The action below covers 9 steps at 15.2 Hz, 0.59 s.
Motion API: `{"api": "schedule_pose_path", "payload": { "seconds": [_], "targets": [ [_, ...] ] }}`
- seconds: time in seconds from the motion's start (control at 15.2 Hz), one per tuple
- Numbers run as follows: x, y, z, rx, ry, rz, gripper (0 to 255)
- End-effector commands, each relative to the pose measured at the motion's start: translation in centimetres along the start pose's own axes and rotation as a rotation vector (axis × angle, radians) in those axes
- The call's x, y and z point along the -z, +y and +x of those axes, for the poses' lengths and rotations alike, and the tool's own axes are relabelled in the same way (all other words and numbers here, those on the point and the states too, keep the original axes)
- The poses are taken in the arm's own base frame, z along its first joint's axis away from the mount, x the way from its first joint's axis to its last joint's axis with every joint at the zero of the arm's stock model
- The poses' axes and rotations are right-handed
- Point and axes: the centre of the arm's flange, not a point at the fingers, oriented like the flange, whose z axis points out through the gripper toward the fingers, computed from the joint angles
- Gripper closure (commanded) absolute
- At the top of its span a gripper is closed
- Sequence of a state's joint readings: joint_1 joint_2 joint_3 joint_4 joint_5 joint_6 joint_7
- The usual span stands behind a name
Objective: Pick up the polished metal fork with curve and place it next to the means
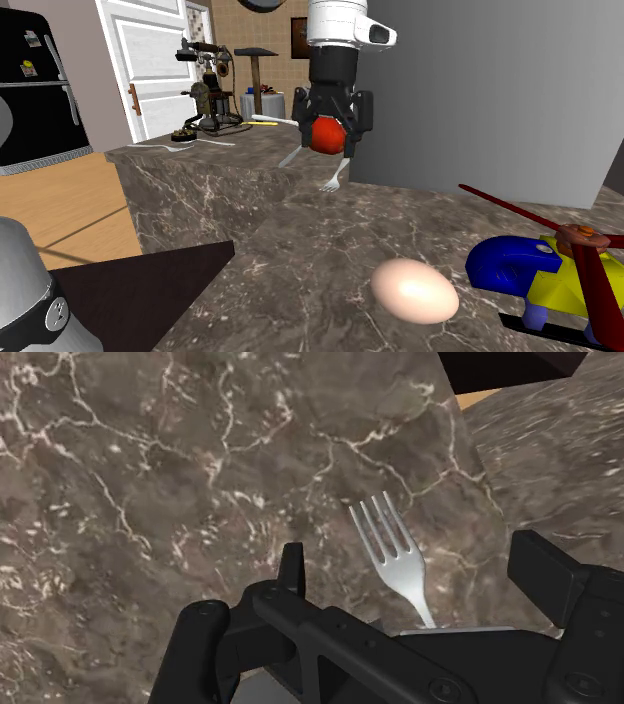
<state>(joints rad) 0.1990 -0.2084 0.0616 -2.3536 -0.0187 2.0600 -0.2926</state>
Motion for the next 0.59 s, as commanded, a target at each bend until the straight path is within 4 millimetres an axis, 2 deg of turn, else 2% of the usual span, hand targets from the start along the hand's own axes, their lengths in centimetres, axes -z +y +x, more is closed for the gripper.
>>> {"api": "schedule_pose_path", "payload": {
  "seconds": [0.0, 0.2, 0.53],
  "targets": [
    [-1.1, -0.8, 2.2, 0.079, 0.006, -0.009, 0],
    [-3.0, -2.3, 5.2, 0.192, 0.016, -0.022, 0],
    [-5.4, -2.4, 5.7, 0.206, 0.017, -0.024, 0]
  ]
}}
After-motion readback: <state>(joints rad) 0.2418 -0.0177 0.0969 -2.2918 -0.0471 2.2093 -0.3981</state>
